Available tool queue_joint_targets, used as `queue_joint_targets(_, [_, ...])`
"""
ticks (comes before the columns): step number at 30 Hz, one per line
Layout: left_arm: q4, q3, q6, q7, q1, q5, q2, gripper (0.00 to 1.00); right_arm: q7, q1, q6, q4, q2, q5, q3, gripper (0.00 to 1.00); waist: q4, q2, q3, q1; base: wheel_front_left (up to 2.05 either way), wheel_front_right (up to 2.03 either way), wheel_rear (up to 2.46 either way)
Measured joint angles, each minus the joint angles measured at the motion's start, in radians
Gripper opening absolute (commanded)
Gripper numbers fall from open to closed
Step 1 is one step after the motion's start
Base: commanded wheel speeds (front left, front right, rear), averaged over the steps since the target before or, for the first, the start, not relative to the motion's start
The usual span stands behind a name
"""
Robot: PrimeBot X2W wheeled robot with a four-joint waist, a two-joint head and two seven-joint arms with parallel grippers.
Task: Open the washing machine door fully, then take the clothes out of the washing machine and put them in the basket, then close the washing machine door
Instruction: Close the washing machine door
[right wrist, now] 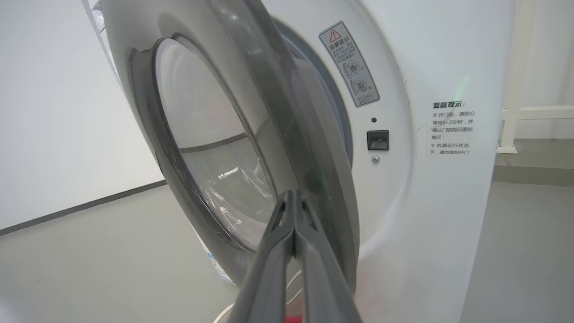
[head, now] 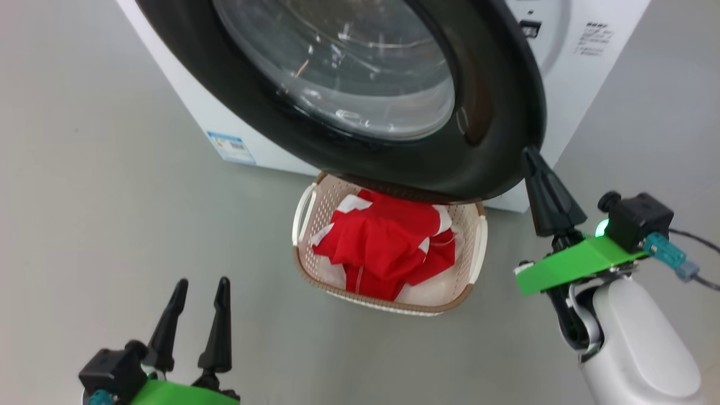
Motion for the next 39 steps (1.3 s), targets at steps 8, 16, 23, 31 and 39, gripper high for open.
queue_joint_targets(8, [-0.011, -0.017, 0.008, 0.0, -0.053, -0.02, -0.002, 1.0, 0.0, -0.058, 0.002, 0.007, -0.011, -0.003, -0.02, 0.0, 0.018, 0.0, 0.068, 0.0, 0.0, 0.0, 0.0])
queue_joint_targets(16, [-0.027, -0.037, 0.008, 0.0, -0.092, -0.029, -0.002, 1.0, 0.0, -0.127, 0.003, 0.003, -0.022, -0.008, -0.058, 0.0, 0.034, 0.0, 0.13, 0.0, 0.0, 0.0, 0.0])
queue_joint_targets(23, [-0.04, -0.066, 0.016, 0.0, -0.123, -0.04, -0.004, 1.0, 0.0, -0.206, 0.003, -0.001, -0.038, -0.008, -0.099, 0.0, 0.045, 0.0, 0.182, 0.0, 0.0, 0.0, 0.0])
queue_joint_targets(31, [-0.051, -0.073, 0.017, 0.0, -0.158, -0.063, -0.006, 1.0, 0.0, -0.296, 0.005, -0.001, -0.052, -0.017, -0.132, 0.0, 0.053, 0.0, 0.239, 0.0, 0.0, 0.0, 0.0])
queue_joint_targets(39, [-0.057, -0.075, 0.017, 0.0, -0.174, -0.063, -0.007, 1.0, -0.005, -0.324, 0.017, -0.005, -0.047, -0.017, -0.144, 0.0, 0.054, 0.0, 0.269, 0.0, 0.0, 0.0, 0.0])
